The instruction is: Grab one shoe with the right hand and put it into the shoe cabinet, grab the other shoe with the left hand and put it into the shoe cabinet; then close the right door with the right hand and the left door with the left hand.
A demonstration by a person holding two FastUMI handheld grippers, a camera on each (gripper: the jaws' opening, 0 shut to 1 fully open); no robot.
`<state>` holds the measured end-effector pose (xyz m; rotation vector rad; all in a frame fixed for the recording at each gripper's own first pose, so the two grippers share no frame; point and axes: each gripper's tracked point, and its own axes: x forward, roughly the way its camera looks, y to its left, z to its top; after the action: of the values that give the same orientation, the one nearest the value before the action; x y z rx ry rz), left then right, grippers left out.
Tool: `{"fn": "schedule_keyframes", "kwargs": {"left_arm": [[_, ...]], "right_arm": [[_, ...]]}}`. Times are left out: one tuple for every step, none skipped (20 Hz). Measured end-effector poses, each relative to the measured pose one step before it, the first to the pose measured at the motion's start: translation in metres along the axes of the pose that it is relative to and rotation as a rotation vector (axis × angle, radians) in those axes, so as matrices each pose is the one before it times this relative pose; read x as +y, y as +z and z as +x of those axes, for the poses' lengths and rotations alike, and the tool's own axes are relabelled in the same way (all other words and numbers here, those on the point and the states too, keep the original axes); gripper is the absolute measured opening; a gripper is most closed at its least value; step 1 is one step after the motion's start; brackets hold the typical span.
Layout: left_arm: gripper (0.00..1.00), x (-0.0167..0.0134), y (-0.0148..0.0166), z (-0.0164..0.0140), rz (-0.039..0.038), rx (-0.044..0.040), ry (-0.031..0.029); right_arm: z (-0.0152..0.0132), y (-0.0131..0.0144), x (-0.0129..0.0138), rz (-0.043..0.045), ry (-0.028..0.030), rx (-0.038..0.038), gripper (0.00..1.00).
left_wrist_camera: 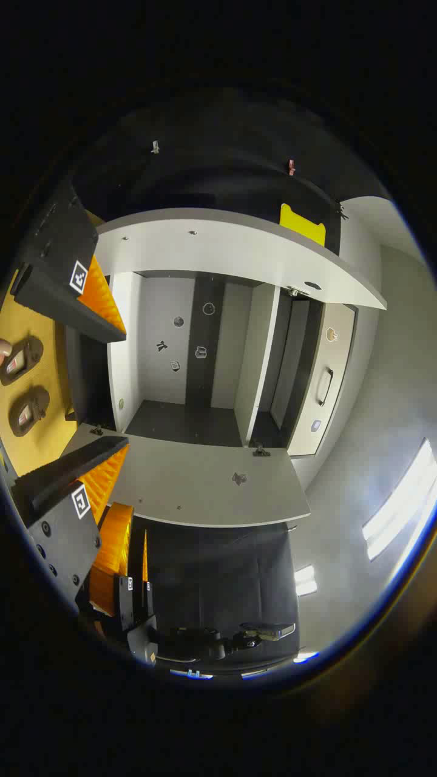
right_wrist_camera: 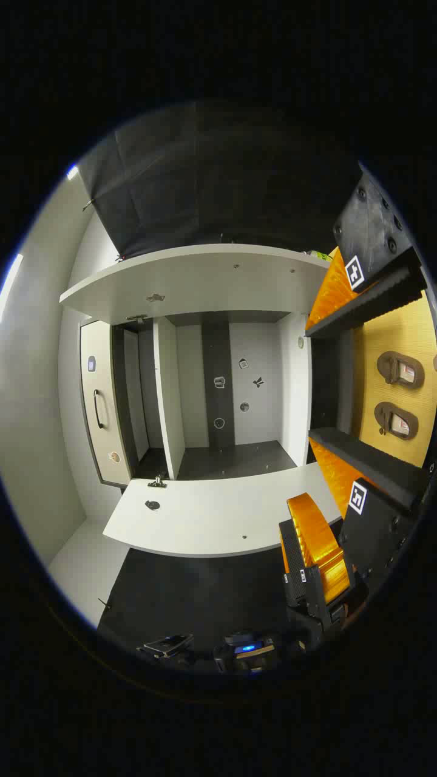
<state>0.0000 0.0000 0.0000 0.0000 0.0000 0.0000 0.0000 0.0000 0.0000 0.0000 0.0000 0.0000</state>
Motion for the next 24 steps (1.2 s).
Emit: {"fn": "schedule_keyframes", "kwargs": {"left_arm": [[0.98,-0.00050,-0.00023,-0.00027,-0.00087,0.00129,-0.00327],[0.98,-0.00006,-0.00063,0.00042,0.00097,0.00184,-0.00055],[0.98,0.00028,0.00070,-0.00020,0.00311,-0.00245,0.00018],[0.98,0.00062,0.00055,-0.00019,0.00478,-0.00444,0.00144],[0.98,0.00059,0.00087,-0.00064,0.00404,-0.00515,0.00150],[0.98,-0.00075,0.00008,-0.00068,0.00306,-0.00142,-0.00138],[0.98,0.00046,0.00051,-0.00139,0.00291,-0.00055,-0.00116],[0.98,0.00066,-0.00098,-0.00019,0.00303,0.00042,0.00002],[0.98,0.00114,-0.00004,-0.00008,0.00191,-0.00042,0.00183],[0.98,0.00061,-0.00067,-0.00018,0.00043,0.00140,0.00079],[0.98,0.00061,-0.00011,-0.00064,-0.00086,0.00112,-0.00090],[0.98,0.00004,-0.00040,-0.00164,-0.00151,-0.00148,-0.00106],[0.98,-0.00018,0.00028,-0.00166,-0.00209,-0.00185,-0.00176],[0.98,0.00059,-0.00039,-0.00077,-0.00190,-0.00269,-0.00237],[0.98,0.00083,0.00027,0.00017,-0.00133,0.00014,-0.00171],[0.97,0.00171,-0.00050,0.00009,-0.00154,0.00048,0.00068],[0.98,0.00162,-0.00034,0.00005,-0.00246,0.00343,-0.00045],[0.98,0.00069,-0.00127,-0.00037,-0.00433,0.00615,-0.00146],[0.98,0.00098,-0.00093,-0.00058,-0.00604,0.00761,-0.00228],[0.97,0.00059,-0.00342,-0.00071,-0.00627,0.00977,-0.00276],[0.97,0.00135,-0.00269,-0.00095,-0.00481,0.00675,0.00072],[0.98,0.00266,-0.00415,0.00005,-0.00314,0.00474,0.00347],[0.98,0.00141,-0.00004,0.00064,-0.00253,-0.00104,0.00536],[0.98,0.00160,0.00128,0.00131,-0.00282,-0.00564,0.00632]], "right_arm": [[-0.00047,-0.00041,0.00031,-0.00336,-0.00104,0.00014,0.98],[-0.00071,0.00003,-0.00037,-0.00184,-0.00040,0.00018,0.98],[0.00043,0.00057,0.00012,-0.00123,-0.00140,-0.00122,0.98],[-0.00014,-0.00021,-0.00005,-0.00094,-0.00091,-0.00095,0.98],[-0.00007,-0.00006,0.00030,0.00005,-0.00080,0.00015,0.94],[-0.00051,-0.00006,-0.00004,0.00130,-0.00069,0.00010,0.98],[-0.00015,0.00051,0.00005,0.00159,-0.00134,-0.00139,0.98],[-0.00101,0.00036,-0.00054,0.00210,-0.00201,-0.00026,0.98],[-0.00014,0.00019,-0.00001,0.00160,-0.00267,-0.00099,0.98],[-0.00046,-0.00002,-0.00065,0.00276,-0.00439,-0.00086,0.98],[-0.00046,-0.00029,0.00001,0.00453,-0.00401,0.00234,0.98],[-0.00137,-0.00099,0.00101,0.00445,0.00094,0.00340,0.98],[-0.00151,-0.00072,0.00128,0.00112,0.00014,0.00125,0.98],[-0.00114,-0.00059,0.00043,-0.00236,-0.00206,-0.00082,0.98],[-0.00114,-0.00093,0.00053,-0.00488,-0.00169,0.00049,0.98],[-0.00099,-0.00229,0.00141,-0.00473,-0.00239,0.00372,0.98],[-0.00006,-0.00246,0.00084,-0.00217,-0.00332,0.00482,0.98],[-0.00059,-0.00352,0.00073,0.00080,-0.00328,0.00471,0.98],[0.00060,-0.00274,0.00064,0.00250,-0.00238,0.00599,0.98],[0.00074,-0.00385,0.00102,0.00292,-0.00206,0.00767,0.98],[0.00061,-0.00329,0.00065,0.00295,0.00182,0.00875,0.98],[0.00112,-0.00379,0.00111,0.00003,0.00109,0.00990,0.98],[0.00148,-0.00409,0.00003,-0.00424,0.00222,0.00727,0.98],[0.00246,-0.00493,-0.00032,-0.00734,0.00213,0.01157,0.98]]}}
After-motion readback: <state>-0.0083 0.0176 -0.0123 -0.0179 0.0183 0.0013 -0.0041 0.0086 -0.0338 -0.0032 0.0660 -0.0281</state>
